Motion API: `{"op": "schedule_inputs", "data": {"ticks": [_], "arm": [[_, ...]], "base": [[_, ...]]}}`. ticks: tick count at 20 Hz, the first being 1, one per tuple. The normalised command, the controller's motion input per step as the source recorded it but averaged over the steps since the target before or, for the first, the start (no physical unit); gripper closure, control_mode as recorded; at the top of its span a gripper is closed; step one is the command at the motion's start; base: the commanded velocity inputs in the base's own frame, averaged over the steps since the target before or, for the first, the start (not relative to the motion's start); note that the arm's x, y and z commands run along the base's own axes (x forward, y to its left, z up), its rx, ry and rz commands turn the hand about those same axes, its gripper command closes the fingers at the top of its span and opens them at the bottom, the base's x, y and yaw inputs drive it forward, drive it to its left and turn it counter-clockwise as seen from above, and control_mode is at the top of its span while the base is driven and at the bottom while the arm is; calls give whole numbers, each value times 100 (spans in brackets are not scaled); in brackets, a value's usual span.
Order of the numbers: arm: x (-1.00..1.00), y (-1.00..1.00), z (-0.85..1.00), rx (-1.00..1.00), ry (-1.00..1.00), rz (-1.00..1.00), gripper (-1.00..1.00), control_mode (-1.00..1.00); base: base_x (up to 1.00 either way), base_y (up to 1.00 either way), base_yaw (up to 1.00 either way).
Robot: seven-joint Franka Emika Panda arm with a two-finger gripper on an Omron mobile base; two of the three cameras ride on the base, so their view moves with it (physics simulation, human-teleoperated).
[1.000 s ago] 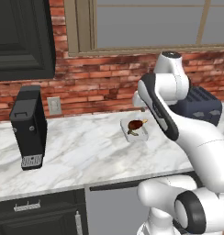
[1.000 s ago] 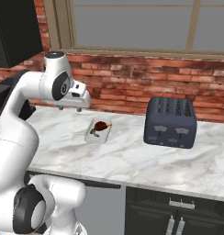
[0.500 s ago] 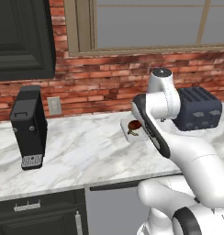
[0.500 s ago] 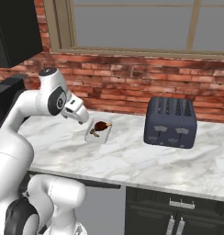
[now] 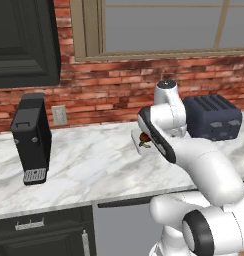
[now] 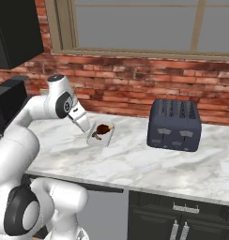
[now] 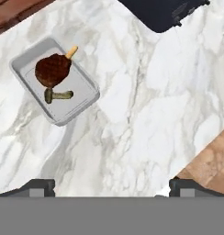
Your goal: Place the tupperware on the top shelf of the fridge. Make space for the tupperware among the existing items by rearranging them on the shelves if needed. Close the fridge door when finished.
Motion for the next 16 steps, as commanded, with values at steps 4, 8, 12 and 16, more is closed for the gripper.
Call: {"op": "schedule_inputs", "data": {"ticks": [4,8,12,16], "arm": [[48,-8,-15,3,17,-11,-100,-100],[13,-5,-48,1,2,-5,-100,-100],[0,-9,-72,5,-8,-3,-100,-100],[0,-23,-64,12,-16,-2,-100,-100]], "base": [[0,0,0],[0,0,0],[0,0,0],[0,0,0]]}}
